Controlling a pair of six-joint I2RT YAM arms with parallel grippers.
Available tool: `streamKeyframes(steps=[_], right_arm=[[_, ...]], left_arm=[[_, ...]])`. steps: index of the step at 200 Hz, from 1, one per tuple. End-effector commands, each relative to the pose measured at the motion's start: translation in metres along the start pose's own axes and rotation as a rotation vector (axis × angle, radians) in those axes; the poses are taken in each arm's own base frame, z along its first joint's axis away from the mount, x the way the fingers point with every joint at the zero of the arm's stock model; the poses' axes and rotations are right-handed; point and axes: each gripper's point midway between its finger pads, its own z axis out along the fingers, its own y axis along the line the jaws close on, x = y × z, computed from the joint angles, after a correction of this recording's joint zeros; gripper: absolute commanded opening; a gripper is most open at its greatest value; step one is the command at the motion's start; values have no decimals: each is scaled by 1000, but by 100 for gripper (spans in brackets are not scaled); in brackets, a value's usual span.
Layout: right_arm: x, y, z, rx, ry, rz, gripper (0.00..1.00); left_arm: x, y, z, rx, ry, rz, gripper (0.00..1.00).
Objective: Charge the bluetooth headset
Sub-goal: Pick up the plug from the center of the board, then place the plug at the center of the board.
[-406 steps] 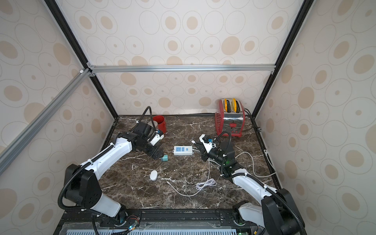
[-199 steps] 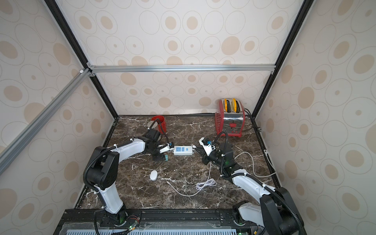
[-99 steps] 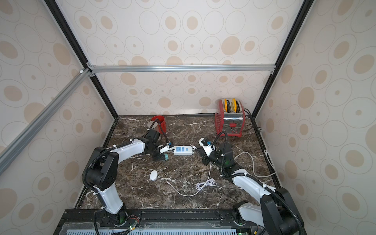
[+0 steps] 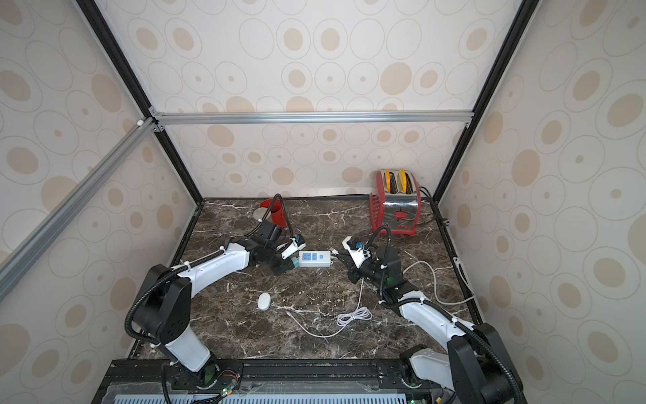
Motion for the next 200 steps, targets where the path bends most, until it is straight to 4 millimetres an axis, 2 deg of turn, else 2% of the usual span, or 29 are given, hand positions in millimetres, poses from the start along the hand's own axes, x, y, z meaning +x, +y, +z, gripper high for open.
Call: streamKeyframes(steps=[1,19,51,125,200], right_arm=[[-12,-6,-4,28,-29,-10,0],[-11,-9,-6,50,-23,-8,0],[-11,-14,-6,73,-4,21,0],[-9,-14,-5,67,-11,30,0],[-9,-14,-4,64,-7,23,0]], left_arm=[[6,-14,6,5,37,-108,22],[13,-22,15,-5,66,-131,21],[13,-29,26,-21,30,-225,21],[20,-27,39,-62,18,-267,28],[30,-24,48,-96,6,-304,54]])
